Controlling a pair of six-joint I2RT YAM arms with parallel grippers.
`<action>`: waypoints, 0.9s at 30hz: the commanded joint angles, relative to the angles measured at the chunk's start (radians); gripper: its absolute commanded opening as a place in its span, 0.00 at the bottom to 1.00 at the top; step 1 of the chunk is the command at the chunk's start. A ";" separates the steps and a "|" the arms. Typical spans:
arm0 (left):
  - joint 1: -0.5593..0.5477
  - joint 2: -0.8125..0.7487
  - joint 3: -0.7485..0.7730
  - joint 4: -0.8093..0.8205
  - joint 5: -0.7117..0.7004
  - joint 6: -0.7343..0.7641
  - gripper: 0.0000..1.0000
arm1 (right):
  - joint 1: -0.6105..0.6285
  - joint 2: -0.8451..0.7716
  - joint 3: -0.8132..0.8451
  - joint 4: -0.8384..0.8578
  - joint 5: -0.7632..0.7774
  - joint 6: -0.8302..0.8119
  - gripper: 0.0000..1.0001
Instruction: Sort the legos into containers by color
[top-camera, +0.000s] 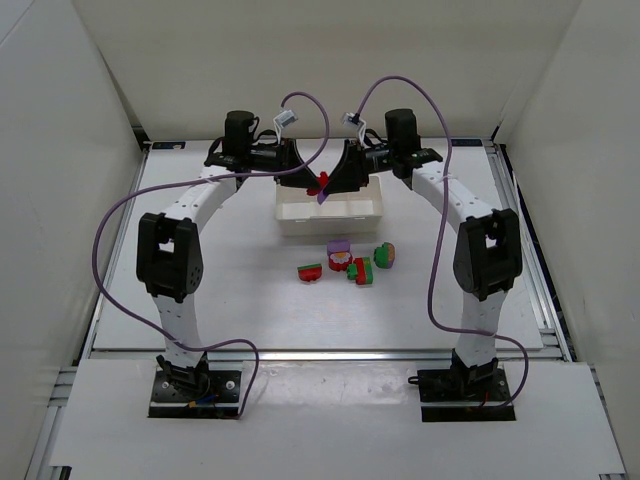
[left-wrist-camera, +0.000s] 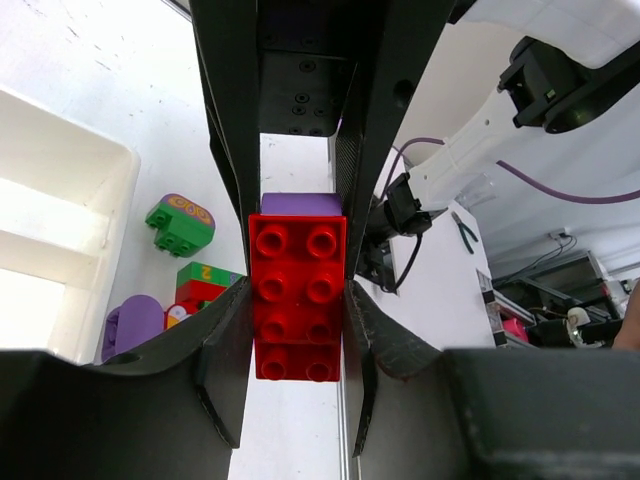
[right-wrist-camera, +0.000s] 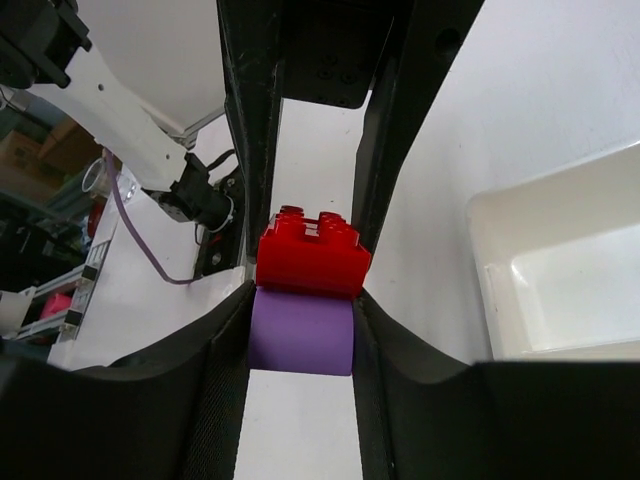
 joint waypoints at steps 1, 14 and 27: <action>-0.005 -0.037 0.038 0.020 -0.031 0.018 0.15 | 0.012 0.003 0.046 -0.007 -0.041 -0.025 0.28; 0.050 -0.102 -0.024 0.023 -0.227 0.072 0.12 | -0.022 -0.024 0.019 -0.055 -0.070 -0.054 0.00; 0.106 -0.123 0.038 -0.341 -0.623 0.309 0.10 | -0.165 -0.089 -0.049 -0.297 0.240 -0.332 0.00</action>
